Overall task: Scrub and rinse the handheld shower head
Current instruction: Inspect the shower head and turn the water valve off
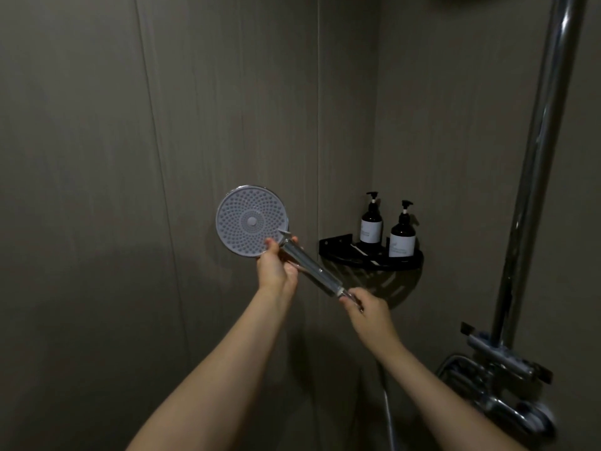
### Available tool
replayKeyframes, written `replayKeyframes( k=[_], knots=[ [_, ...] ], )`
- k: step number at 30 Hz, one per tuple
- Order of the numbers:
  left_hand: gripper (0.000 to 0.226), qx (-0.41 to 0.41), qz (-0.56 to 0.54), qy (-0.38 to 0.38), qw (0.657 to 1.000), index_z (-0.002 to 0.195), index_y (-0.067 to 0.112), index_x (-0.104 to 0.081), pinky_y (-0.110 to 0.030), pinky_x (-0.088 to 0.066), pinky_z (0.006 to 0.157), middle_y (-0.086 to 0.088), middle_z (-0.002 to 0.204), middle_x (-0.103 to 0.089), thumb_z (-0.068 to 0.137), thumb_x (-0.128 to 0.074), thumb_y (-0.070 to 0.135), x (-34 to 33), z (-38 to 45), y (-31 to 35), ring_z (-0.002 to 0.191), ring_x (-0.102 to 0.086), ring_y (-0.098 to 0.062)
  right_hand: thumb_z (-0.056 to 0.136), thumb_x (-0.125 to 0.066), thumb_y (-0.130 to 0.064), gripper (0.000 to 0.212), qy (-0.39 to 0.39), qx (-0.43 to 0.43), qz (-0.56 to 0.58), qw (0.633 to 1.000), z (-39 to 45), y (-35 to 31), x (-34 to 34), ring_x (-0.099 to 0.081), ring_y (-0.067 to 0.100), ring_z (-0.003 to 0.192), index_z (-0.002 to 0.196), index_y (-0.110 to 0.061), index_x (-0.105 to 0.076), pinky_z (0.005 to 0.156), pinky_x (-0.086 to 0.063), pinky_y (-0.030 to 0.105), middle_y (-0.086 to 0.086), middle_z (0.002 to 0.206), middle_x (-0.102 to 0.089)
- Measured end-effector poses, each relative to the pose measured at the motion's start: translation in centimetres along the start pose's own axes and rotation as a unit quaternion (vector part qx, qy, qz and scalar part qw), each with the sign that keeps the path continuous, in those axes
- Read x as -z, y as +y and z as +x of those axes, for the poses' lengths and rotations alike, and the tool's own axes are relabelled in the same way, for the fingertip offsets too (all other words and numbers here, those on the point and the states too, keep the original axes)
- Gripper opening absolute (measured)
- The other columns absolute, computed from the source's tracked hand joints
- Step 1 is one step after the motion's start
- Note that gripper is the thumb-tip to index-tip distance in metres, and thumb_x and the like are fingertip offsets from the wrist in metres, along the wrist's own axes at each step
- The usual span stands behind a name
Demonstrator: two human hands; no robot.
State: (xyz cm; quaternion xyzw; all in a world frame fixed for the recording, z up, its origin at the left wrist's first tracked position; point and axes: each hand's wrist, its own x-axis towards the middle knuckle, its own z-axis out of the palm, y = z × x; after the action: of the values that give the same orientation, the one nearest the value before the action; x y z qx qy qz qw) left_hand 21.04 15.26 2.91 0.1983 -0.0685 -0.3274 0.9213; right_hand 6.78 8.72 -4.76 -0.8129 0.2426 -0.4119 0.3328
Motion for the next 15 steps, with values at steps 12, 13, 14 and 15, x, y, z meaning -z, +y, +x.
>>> replayKeyframes(
  k=[12,13,14,15],
  knots=[
    [0.011,0.007,0.001,0.001,1.000,0.092,0.017,-0.051,-0.042,-0.044,0.102,-0.011,0.098,-0.059,0.097,-0.042,0.017,0.25,-0.13,-0.44,0.085,-0.060,-0.021,0.096,-0.045,-0.017,0.029,0.011,-0.065,0.083,0.994,0.49,0.63,-0.11,-0.052,0.018,0.060,0.069,-0.012,-0.054,0.048,-0.039,0.013,0.000,0.060,-0.051],
    [0.011,0.008,0.004,0.003,1.000,0.091,0.017,-0.051,-0.042,-0.044,0.101,-0.011,0.096,-0.059,0.097,-0.042,0.017,0.17,-0.26,-0.50,0.084,-0.060,-0.021,0.097,-0.042,-0.018,0.031,-0.004,-0.077,0.104,0.992,0.47,0.59,-0.08,-0.051,0.017,0.058,0.069,-0.014,-0.053,0.045,-0.038,0.011,0.000,0.060,-0.050],
    [0.010,0.007,0.004,0.004,1.000,0.091,0.016,-0.051,-0.041,-0.045,0.099,-0.011,0.096,-0.059,0.097,-0.042,0.016,0.09,-0.32,-0.54,0.084,-0.060,-0.021,0.097,-0.044,-0.019,0.025,-0.017,-0.076,0.118,0.990,0.40,0.38,-0.01,-0.050,0.014,0.058,0.074,-0.015,-0.053,0.046,-0.038,0.011,0.000,0.063,-0.051],
    [0.010,0.007,0.003,0.004,1.000,0.091,0.016,-0.051,-0.041,-0.045,0.099,-0.012,0.096,-0.059,0.096,-0.043,0.016,0.02,-0.29,-0.54,0.084,-0.060,-0.021,0.094,-0.050,-0.020,0.013,-0.038,-0.065,0.106,0.992,0.39,0.43,0.00,-0.051,0.012,0.060,0.082,-0.014,-0.052,0.050,-0.039,0.014,0.000,0.067,-0.053]
  ],
)
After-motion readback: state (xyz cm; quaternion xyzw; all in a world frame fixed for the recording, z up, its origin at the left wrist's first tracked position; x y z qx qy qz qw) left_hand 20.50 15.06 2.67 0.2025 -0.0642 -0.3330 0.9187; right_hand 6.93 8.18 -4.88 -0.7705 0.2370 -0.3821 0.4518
